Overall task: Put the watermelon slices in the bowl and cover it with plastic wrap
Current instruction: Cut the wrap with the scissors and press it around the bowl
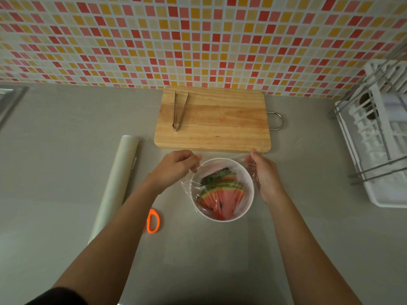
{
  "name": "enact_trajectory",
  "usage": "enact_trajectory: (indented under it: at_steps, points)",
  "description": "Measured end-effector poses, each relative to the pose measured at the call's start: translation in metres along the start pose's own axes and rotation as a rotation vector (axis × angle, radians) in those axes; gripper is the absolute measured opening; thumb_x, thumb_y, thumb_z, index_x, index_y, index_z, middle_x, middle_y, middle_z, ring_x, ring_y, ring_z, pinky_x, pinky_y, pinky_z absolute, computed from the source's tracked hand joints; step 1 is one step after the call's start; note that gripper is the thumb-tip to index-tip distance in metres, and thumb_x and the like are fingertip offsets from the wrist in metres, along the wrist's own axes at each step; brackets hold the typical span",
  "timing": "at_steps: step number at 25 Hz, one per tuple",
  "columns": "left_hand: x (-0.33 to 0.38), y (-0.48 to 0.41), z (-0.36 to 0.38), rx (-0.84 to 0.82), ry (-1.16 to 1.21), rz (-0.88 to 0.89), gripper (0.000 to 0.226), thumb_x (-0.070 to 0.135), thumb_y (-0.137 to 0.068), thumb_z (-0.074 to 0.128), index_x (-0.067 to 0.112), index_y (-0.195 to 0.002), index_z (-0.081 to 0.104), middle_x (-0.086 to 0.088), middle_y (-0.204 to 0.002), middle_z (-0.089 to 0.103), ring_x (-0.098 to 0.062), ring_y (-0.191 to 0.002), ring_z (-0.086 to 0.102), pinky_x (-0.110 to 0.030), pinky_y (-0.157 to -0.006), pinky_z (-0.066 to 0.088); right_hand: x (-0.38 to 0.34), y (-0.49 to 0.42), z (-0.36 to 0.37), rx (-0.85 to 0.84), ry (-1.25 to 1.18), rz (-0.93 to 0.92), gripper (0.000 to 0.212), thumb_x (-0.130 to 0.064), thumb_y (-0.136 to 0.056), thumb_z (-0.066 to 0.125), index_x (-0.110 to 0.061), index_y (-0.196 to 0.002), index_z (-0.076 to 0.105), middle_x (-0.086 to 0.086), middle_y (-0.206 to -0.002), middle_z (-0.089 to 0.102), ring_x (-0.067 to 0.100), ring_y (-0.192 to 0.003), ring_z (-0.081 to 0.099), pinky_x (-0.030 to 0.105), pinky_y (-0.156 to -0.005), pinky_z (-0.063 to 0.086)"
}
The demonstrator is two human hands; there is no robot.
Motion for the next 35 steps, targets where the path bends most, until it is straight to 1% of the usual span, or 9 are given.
enact_trajectory:
  at_steps: [3, 7, 10, 13, 16, 21, 27, 32, 35]
  points:
    - [0.004, -0.003, -0.003, -0.021, -0.126, -0.009, 0.027, 0.034, -0.088, 0.058, 0.021, -0.069, 0.072, 0.021, -0.051, 0.057, 0.007, -0.049, 0.049, -0.023, -0.059, 0.035, -0.002, -0.006, 0.0, -0.021, 0.05, 0.011, 0.041, -0.031, -0.09, 0.052, -0.02, -0.054, 0.07, -0.007, -0.053, 0.06, 0.013, -0.057, 0.053, 0.028, -0.058, 0.043]
    - [-0.002, -0.003, 0.001, 0.0, 0.061, -0.043, 0.022, 0.023, -0.089, 0.059, 0.005, -0.079, 0.066, 0.019, -0.044, 0.046, 0.003, -0.043, 0.039, -0.022, -0.054, 0.03, 0.0, -0.006, 0.002, -0.049, 0.081, 0.06, 0.037, -0.032, -0.092, 0.048, -0.019, -0.065, 0.069, -0.014, -0.041, 0.05, 0.005, -0.042, 0.046, 0.025, -0.05, 0.039]
    - [-0.006, -0.002, 0.004, 0.023, 0.103, -0.032, 0.022, 0.023, -0.091, 0.056, 0.015, -0.071, 0.062, 0.019, -0.045, 0.046, 0.002, -0.045, 0.04, -0.023, -0.057, 0.032, 0.0, -0.002, 0.005, -0.065, 0.085, 0.083, 0.043, -0.035, -0.092, 0.043, -0.022, -0.062, 0.071, -0.014, -0.042, 0.049, 0.0, -0.034, 0.042, 0.02, -0.043, 0.036]
    - [-0.007, -0.004, 0.005, 0.14, 0.032, 0.043, 0.023, 0.024, -0.093, 0.052, 0.019, -0.071, 0.057, 0.014, -0.061, 0.054, -0.005, -0.06, 0.051, -0.023, -0.06, 0.042, 0.0, 0.0, 0.006, -0.055, 0.094, 0.092, 0.041, -0.04, -0.091, 0.045, -0.025, -0.064, 0.073, -0.011, -0.065, 0.054, 0.003, -0.051, 0.047, 0.024, -0.054, 0.037]
    - [-0.005, -0.003, 0.009, 0.206, -0.062, 0.124, 0.022, 0.024, -0.099, 0.043, 0.025, -0.077, 0.049, 0.007, -0.082, 0.066, -0.009, -0.072, 0.064, -0.016, -0.055, 0.048, 0.001, 0.001, 0.008, -0.057, 0.065, 0.096, 0.034, -0.039, -0.091, 0.05, -0.022, -0.073, 0.072, -0.002, -0.074, 0.066, 0.014, -0.061, 0.062, 0.028, -0.054, 0.047]
    - [-0.004, -0.004, 0.015, 0.314, -0.259, 0.169, 0.017, 0.03, -0.1, 0.037, 0.019, -0.089, 0.042, 0.001, -0.08, 0.07, -0.016, -0.072, 0.066, -0.026, -0.06, 0.049, 0.006, 0.0, 0.012, -0.001, 0.023, 0.077, 0.035, -0.043, -0.093, 0.047, -0.021, -0.078, 0.07, 0.004, -0.074, 0.07, 0.022, -0.07, 0.068, 0.035, -0.066, 0.054]
    - [-0.007, -0.007, 0.018, 0.394, -0.344, 0.157, 0.023, 0.03, -0.099, 0.041, 0.01, -0.092, 0.048, -0.011, -0.077, 0.069, -0.028, -0.068, 0.062, -0.035, -0.059, 0.047, 0.008, -0.003, 0.01, 0.081, 0.074, 0.075, 0.037, -0.047, -0.093, 0.042, -0.026, -0.077, 0.068, 0.003, -0.087, 0.067, 0.02, -0.073, 0.064, 0.027, -0.059, 0.048]
    - [-0.015, -0.011, 0.017, 0.372, -0.351, 0.122, 0.022, 0.028, -0.096, 0.049, 0.009, -0.089, 0.058, 0.0, -0.065, 0.058, -0.013, -0.057, 0.053, -0.012, -0.046, 0.036, 0.016, -0.006, 0.007, 0.082, 0.074, 0.154, 0.039, -0.035, -0.097, 0.039, -0.014, -0.086, 0.07, 0.006, -0.078, 0.071, 0.017, -0.062, 0.067, 0.023, -0.051, 0.048]
    - [-0.022, -0.013, 0.016, 0.341, -0.29, 0.067, 0.024, 0.029, -0.095, 0.052, 0.009, -0.09, 0.066, 0.008, -0.065, 0.058, -0.001, -0.06, 0.053, -0.003, -0.052, 0.039, 0.02, -0.008, 0.005, 0.071, 0.118, 0.208, 0.042, -0.032, -0.098, 0.038, -0.014, -0.079, 0.071, 0.002, -0.068, 0.071, 0.016, -0.06, 0.067, 0.022, -0.05, 0.047]
Point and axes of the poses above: each hand's wrist, its own y-axis away from the middle knuckle, its own z-axis out of the palm, x = y × z, the point moved 5 cm from there along -y, towards the middle knuckle
